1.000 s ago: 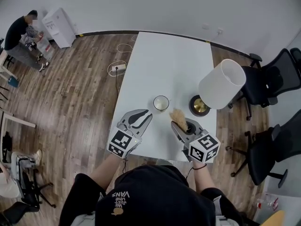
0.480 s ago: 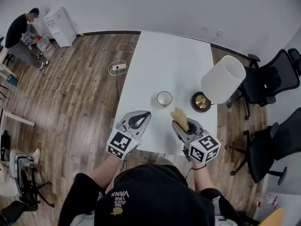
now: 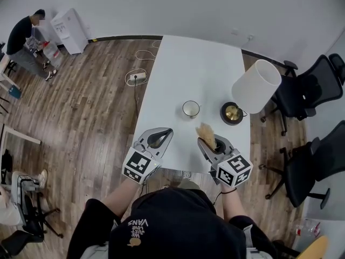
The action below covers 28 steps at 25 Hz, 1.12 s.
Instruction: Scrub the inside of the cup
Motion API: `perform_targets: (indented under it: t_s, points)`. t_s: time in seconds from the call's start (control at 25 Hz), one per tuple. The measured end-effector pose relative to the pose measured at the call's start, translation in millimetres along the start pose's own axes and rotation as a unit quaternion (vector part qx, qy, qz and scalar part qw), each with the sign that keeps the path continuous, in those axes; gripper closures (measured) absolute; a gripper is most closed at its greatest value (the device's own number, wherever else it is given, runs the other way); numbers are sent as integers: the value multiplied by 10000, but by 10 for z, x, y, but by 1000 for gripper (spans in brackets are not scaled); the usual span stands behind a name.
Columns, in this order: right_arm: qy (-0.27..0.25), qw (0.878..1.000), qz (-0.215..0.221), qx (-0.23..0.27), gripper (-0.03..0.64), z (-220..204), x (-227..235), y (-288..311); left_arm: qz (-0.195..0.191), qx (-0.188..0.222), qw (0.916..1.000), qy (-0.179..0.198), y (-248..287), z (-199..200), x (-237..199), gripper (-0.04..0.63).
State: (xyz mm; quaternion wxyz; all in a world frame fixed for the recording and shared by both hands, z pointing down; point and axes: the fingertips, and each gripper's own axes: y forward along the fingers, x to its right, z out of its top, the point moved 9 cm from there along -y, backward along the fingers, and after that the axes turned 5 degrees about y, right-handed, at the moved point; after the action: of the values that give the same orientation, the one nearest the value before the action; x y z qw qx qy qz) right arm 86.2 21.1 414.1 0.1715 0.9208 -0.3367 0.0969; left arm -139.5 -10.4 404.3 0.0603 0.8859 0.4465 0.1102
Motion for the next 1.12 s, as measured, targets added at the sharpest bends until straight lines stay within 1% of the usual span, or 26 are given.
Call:
perform_targets:
  t_s: [0.28, 0.84, 1.12]
  points:
    - [89, 10000, -15, 21, 523, 1, -29, -3, -53, 17, 10000, -6, -47, -5, 5, 584]
    - [5, 10000, -58, -11, 523, -4, -49, -9, -131, 10, 9999, 62, -9, -41, 24, 584]
    - [28, 10000, -59, 23, 523, -1, -38, -14, -132, 29, 9999, 0, 8, -31, 18, 584]
